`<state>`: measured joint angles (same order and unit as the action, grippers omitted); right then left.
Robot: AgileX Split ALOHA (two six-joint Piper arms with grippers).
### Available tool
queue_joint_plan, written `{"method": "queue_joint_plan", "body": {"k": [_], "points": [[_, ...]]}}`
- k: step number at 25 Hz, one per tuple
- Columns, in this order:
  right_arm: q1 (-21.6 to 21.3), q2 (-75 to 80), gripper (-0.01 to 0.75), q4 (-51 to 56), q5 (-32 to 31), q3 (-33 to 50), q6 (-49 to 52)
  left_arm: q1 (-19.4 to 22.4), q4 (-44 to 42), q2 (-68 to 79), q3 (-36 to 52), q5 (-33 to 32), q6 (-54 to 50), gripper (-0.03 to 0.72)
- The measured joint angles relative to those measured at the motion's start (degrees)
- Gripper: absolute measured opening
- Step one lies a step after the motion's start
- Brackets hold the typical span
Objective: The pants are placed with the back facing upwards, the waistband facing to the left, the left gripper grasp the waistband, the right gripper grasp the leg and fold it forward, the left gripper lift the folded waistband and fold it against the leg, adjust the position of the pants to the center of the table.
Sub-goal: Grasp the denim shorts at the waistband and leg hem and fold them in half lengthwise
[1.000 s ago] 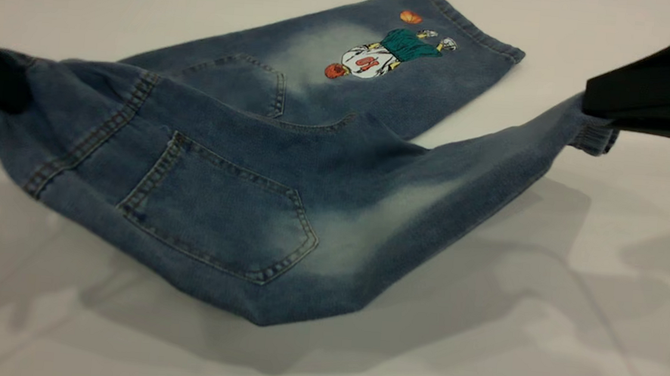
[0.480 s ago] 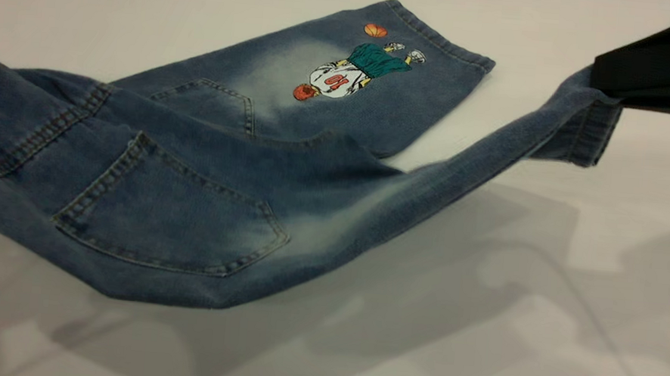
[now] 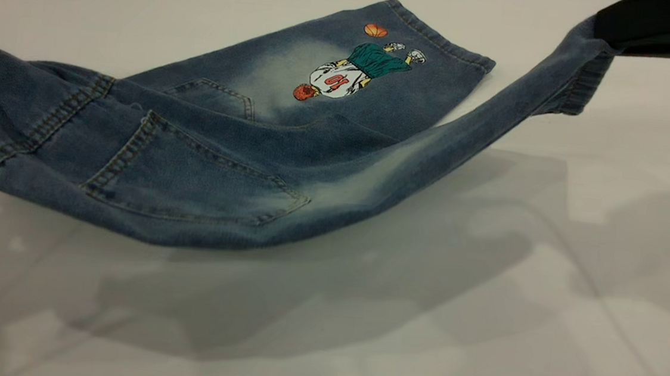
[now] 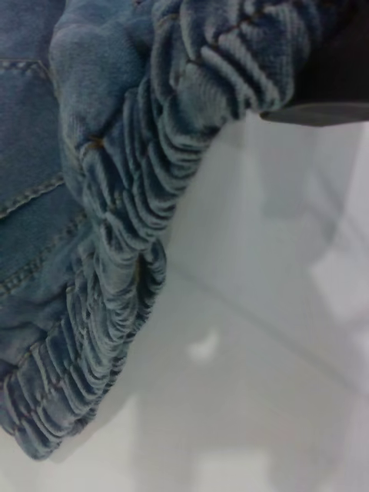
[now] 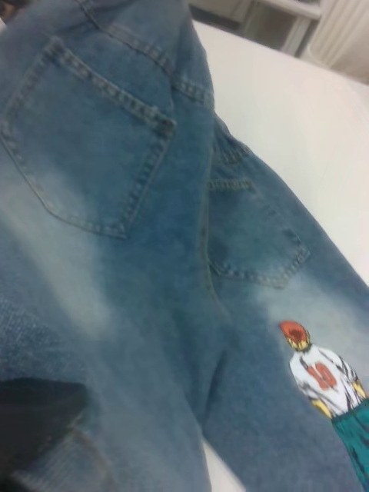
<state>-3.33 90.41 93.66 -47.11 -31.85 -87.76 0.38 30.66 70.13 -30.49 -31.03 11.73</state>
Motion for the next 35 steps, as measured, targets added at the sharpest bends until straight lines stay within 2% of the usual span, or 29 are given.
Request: {"method": "queue_joint_plan", "body": {"k": [6, 15, 21, 27, 35], "points": [[0.00, 6.04, 0.015, 0.33, 0.35, -4.78, 0.74, 0.00, -0.07, 1.01, -0.23, 2.81, -1.95, 0.148], [0.00, 13.34, 0.015, 0.58, 0.10, -12.20, 2.88, 0.00, -0.69, 11.42, -5.30, 2.23, -1.82, 0.148], [0.17, 15.29, 0.015, -0.96, -0.02, -17.37, 5.71, 0.00, -0.94, 18.68, -11.13, -0.37, -1.27, 0.148], [2.53, 18.96, 0.015, -1.54, 0.10, -22.90, 7.12, 0.08, -1.31, 22.03, -16.40, -3.64, -0.49, 0.148], [4.02, 24.69, 0.015, -5.23, 0.64, -31.52, 11.39, 0.57, -6.41, 25.54, -20.30, -6.69, -4.39, 0.148]]}}
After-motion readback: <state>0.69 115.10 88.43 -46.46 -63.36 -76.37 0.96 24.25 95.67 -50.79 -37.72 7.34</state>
